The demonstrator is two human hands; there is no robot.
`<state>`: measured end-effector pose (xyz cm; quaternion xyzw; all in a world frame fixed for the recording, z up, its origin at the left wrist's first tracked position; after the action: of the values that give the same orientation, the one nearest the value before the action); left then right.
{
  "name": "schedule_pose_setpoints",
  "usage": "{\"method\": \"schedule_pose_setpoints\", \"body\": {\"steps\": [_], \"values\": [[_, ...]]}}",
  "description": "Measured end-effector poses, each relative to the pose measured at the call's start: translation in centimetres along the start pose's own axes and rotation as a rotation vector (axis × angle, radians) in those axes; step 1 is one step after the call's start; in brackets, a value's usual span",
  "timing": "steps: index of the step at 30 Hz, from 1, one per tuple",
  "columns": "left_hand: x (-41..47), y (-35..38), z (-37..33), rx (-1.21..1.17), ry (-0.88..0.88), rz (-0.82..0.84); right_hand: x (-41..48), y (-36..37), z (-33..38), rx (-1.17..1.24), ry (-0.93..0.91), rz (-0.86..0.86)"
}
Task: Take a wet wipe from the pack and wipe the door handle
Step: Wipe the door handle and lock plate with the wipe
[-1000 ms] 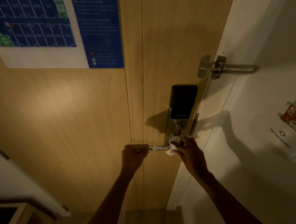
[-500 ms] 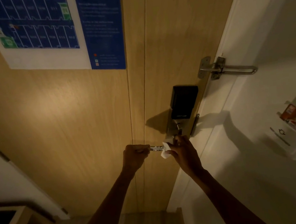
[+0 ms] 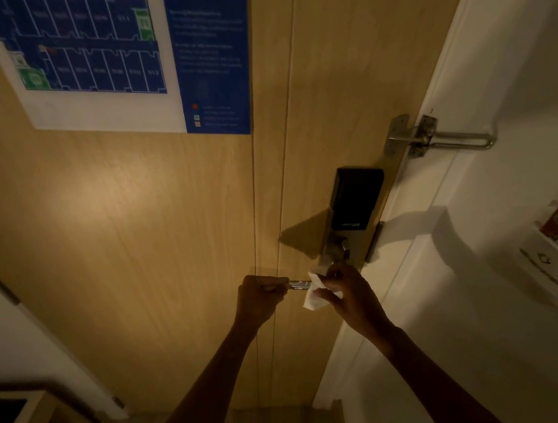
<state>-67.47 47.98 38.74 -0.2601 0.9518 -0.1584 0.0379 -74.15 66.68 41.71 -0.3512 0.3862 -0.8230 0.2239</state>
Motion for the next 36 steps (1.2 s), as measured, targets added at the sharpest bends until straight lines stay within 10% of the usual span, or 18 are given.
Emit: {"method": "schedule_pose_setpoints", "body": {"steps": [22,36], "values": [[0.4,0.3,0.8,-0.08,-0.069,0.066,0.0,-2.4,-0.5,0.013,0.142,-0.318],[0.0,0.4,0.6,-0.133,-0.109,0.093,-0.7,0.6,1.8,-0.141,-0.029,-0.058]]}}
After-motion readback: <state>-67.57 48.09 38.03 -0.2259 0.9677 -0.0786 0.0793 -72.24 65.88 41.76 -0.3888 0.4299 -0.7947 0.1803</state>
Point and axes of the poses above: each hand's wrist, its own x-axis towards the middle knuckle, its own y-axis out of the palm, z = x × y, the point moved 9 cm from there along x, towards the middle knuckle, and after that the axes turned 4 degrees about -y, right-handed, at the moved point
